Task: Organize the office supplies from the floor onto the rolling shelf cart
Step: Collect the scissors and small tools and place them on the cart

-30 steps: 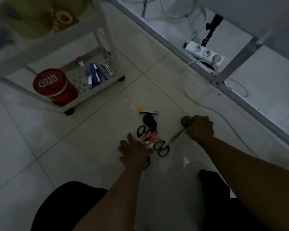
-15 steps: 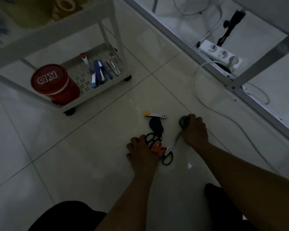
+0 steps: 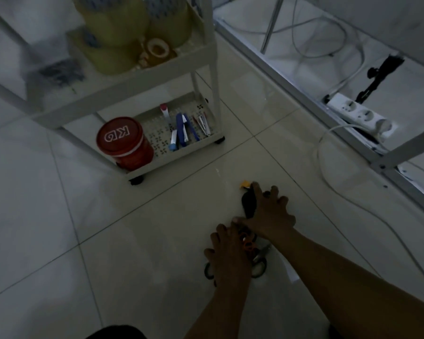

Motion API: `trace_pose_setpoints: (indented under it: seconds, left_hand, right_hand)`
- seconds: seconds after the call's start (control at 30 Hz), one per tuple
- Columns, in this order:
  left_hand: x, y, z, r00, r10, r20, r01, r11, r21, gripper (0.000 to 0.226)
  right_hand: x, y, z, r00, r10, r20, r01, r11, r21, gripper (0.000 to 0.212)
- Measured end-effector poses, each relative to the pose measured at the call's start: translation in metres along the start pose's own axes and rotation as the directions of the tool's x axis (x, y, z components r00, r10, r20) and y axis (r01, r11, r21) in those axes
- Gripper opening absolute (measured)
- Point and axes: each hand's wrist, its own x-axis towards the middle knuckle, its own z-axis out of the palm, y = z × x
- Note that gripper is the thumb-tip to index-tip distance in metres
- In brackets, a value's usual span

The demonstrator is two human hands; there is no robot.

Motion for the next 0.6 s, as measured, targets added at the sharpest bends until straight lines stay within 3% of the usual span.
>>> trace_pose_setpoints:
  seconds: [0.13,0.3,0.47,0.6]
  left_hand:
    - [-0.002,0.001,-0.003,0.998,0.035,0.061,-0.039,0.997,0.068,0.065]
    - [0.005,-0.007,-0.004,0.985,0.173,-0.022,-0.163,0.957,0.241,0.081]
    - [0.013,-0.012,0.005,0.975,0.214,0.065,-0.222,0.960,0.173,0.074]
    - [0.017,-0.014,0.005,0.969,0.241,0.048,-0.245,0.958,0.149,0.067]
  right_hand:
    - [0.003,-0.010,0.001,0.998,0.019,-0.060,-0.018,1.000,0.024,0.095]
    - [0.008,-0.011,0.002,0.999,-0.036,-0.030,0.035,0.998,-0.044,0.095]
    - [0.014,-0.013,-0.001,0.997,-0.073,0.018,0.074,0.991,-0.112,0.094]
    - [0.016,-0.011,-0.001,0.994,-0.102,0.031,0.105,0.990,-0.098,0.095]
